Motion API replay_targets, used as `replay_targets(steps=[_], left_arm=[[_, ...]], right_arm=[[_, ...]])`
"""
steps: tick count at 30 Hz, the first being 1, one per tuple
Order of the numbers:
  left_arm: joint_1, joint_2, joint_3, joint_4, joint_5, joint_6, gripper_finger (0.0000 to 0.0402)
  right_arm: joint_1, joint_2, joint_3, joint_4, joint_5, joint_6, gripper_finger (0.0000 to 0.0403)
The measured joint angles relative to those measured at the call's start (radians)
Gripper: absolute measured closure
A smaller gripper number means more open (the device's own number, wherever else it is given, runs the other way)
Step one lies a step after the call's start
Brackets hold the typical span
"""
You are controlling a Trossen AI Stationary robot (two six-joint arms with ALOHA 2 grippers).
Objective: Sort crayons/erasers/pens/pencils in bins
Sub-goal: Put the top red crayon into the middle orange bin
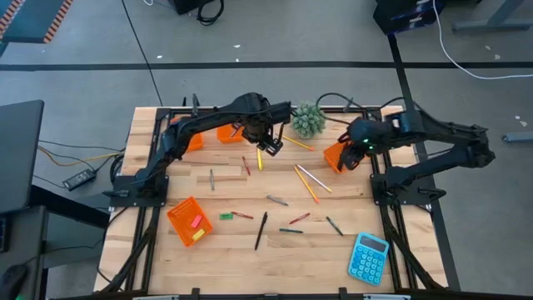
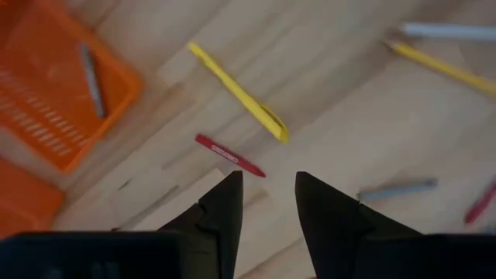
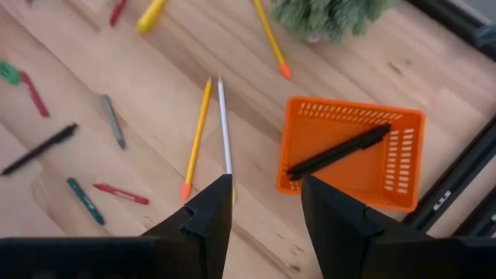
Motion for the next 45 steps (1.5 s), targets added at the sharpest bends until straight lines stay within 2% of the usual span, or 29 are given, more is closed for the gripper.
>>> replay_targets(steps=[4, 9, 13, 17, 23, 28, 33, 37, 45], left_arm=[[-0.001, -0.009, -0.101, 0.001, -0.026, -0.066, 0.0257], [-0.038, -0.077, -0.368, 0.034, 0.016, -0.119, 0.0237], [-0.08, -0.144, -0.542, 0.193, 0.081, -0.188, 0.0233], [-0.111, -0.223, -0.659, 0.359, 0.089, -0.287, 0.024], [-0.087, -0.274, -0.835, 0.517, 0.102, -0.444, 0.0235], [-0.078, -0.273, -0.864, 0.53, 0.093, -0.486, 0.0235], [-0.052, -0.273, -0.864, 0.594, 0.056, -0.562, 0.0253], [-0.022, -0.273, -0.864, 0.623, 0.038, -0.62, 0.0265], [0.037, -0.26, -0.866, 0.626, 0.041, -0.64, 0.0259]], right_arm=[[0.0, -0.056, 0.0, 0.0, 0.033, -0.004, 0.0242], [0.0, -0.093, 0.0, -0.002, 0.039, -0.017, 0.0242], [0.0, -0.101, 0.0, -0.011, 0.04, -0.032, 0.0242], [-0.008, -0.095, 0.0, -0.009, 0.06, -0.078, 0.0242], [-0.044, -0.071, 0.0, 0.0, 0.061, -0.119, 0.0242], [-0.079, -0.043, -0.001, 0.033, 0.06, -0.121, 0.0242], [-0.109, -0.004, -0.001, 0.08, 0.059, -0.137, 0.0242], [-0.126, 0.027, -0.001, 0.117, 0.013, -0.13, 0.0242], [-0.127, 0.063, -0.001, 0.15, -0.018, -0.116, 0.0242]])
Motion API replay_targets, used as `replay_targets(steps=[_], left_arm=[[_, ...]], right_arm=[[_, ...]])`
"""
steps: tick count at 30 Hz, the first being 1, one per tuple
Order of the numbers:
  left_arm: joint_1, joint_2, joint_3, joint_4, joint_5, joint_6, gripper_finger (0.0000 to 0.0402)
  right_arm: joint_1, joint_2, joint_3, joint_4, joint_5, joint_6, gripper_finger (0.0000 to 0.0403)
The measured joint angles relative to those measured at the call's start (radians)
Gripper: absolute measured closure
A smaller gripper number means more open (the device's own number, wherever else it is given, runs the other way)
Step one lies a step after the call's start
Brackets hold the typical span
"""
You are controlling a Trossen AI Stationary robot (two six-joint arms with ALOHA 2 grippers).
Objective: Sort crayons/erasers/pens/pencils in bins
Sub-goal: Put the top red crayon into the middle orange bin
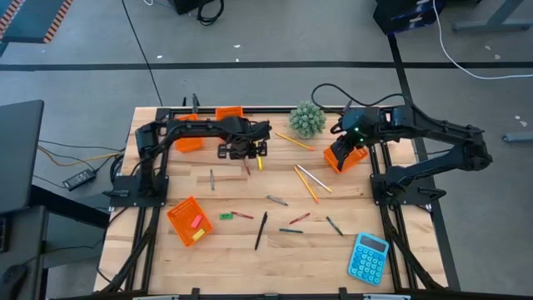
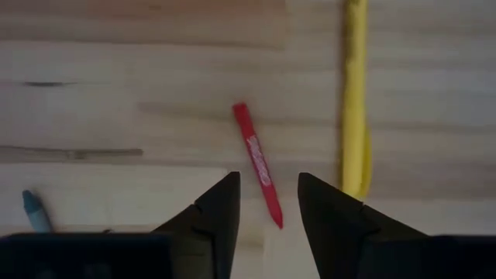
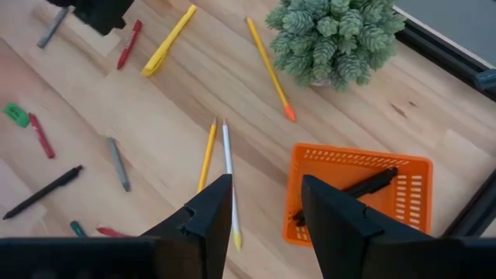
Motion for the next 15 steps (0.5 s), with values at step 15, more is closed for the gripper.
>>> replay_targets(steps=[15], left_arm=[[0.005, 0.071, 0.001, 0.006, 0.059, -0.035, 0.0264]], right_arm=[[0.0, -0.002, 0.0, 0.002, -0.002, -0.017, 0.0242]])
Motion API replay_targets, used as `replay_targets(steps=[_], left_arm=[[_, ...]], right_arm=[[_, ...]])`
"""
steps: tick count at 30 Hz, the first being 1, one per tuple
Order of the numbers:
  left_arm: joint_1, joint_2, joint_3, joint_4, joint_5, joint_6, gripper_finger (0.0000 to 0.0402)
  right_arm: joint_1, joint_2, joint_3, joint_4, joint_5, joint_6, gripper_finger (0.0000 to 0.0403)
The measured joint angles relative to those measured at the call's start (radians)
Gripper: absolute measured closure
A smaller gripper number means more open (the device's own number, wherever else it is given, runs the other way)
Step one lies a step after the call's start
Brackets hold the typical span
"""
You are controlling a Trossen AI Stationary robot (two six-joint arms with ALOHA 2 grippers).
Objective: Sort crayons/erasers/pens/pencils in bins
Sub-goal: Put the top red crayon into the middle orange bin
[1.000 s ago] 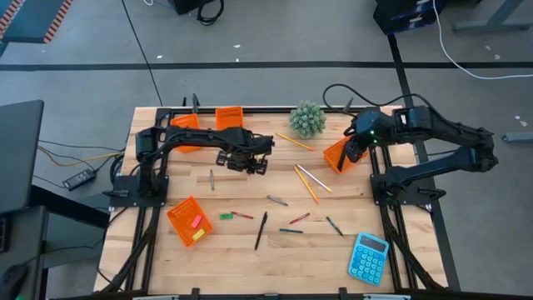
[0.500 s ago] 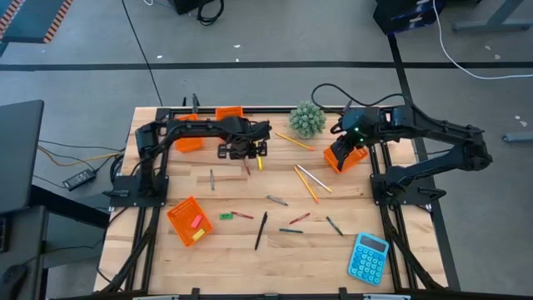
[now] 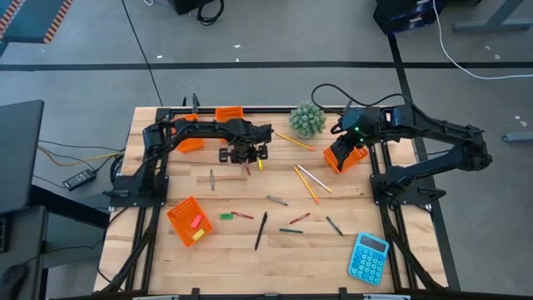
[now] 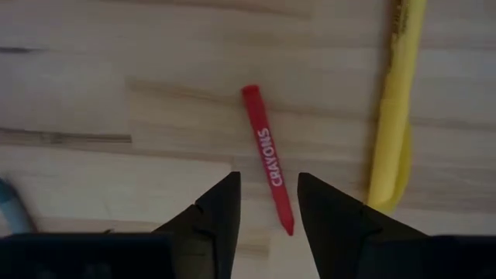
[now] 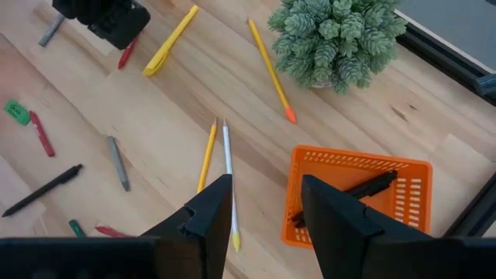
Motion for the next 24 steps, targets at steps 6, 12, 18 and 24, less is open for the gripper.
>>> replay_targets(steps=[6, 12, 18, 24], left_arm=[[0.013, 0.0, 0.0, -0.002, -0.001, 0.002, 0.0264], [0.013, 0.018, 0.0, -0.002, 0.017, 0.002, 0.0265], [-0.009, 0.042, 0.001, 0.035, 0.039, -0.035, 0.0265], [-0.004, 0.045, 0.0, 0.044, 0.026, -0.034, 0.0265]], right_arm=[[0.0, -0.003, 0.0, 0.0, 0.0, -0.035, 0.0242], [0.0, -0.003, 0.0, -0.001, 0.0, -0.049, 0.0242], [0.0, -0.004, 0.0, -0.008, -0.002, -0.071, 0.0242], [0.0, -0.004, 0.0, -0.011, -0.006, -0.074, 0.0242]])
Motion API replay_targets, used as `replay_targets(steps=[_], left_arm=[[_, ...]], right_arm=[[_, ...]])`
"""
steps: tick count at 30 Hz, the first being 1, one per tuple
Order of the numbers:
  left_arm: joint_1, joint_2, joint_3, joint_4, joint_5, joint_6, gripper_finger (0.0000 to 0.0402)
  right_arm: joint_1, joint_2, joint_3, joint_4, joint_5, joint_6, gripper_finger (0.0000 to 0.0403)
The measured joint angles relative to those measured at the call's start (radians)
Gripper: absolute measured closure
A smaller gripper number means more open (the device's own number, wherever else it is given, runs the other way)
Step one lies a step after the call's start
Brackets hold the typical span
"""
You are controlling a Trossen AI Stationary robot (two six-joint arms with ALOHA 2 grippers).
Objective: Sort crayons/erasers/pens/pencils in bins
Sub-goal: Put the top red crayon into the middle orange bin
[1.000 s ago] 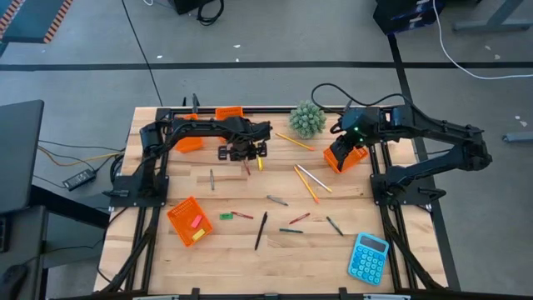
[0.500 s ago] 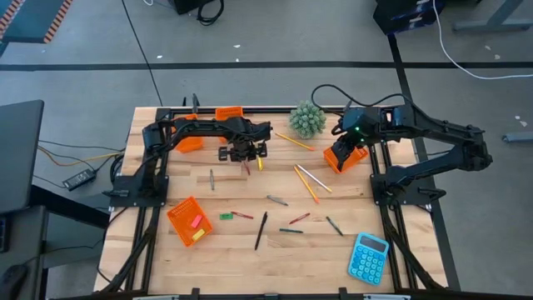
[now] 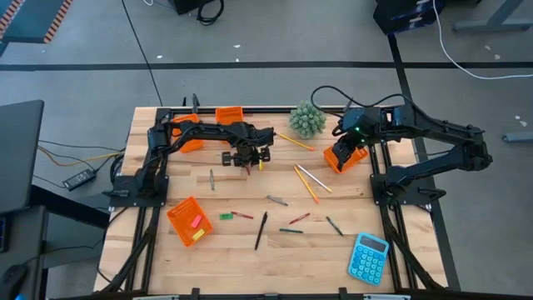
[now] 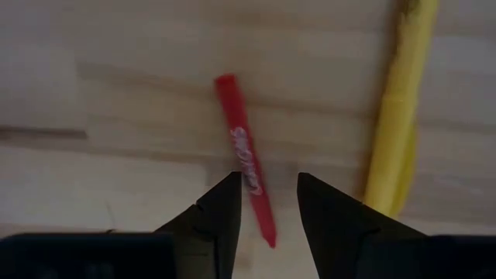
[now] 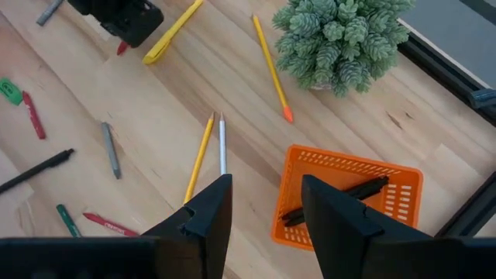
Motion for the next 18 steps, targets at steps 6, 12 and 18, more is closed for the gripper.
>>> replay_targets(steps=[6, 12, 18], left_arm=[[0.018, 0.0, 0.0, 0.001, -0.003, 0.047, 0.0275], [0.024, 0.005, 0.0, -0.002, 0.001, 0.065, 0.028], [0.024, 0.011, 0.0, 0.0, 0.001, 0.073, 0.028]], right_arm=[[0.0, 0.0, 0.0, 0.0, -0.002, 0.0, 0.0242], [0.0, 0.0, 0.0, 0.0, -0.002, -0.005, 0.0242], [0.0, 0.0, 0.0, 0.0, -0.002, -0.008, 0.0242]])
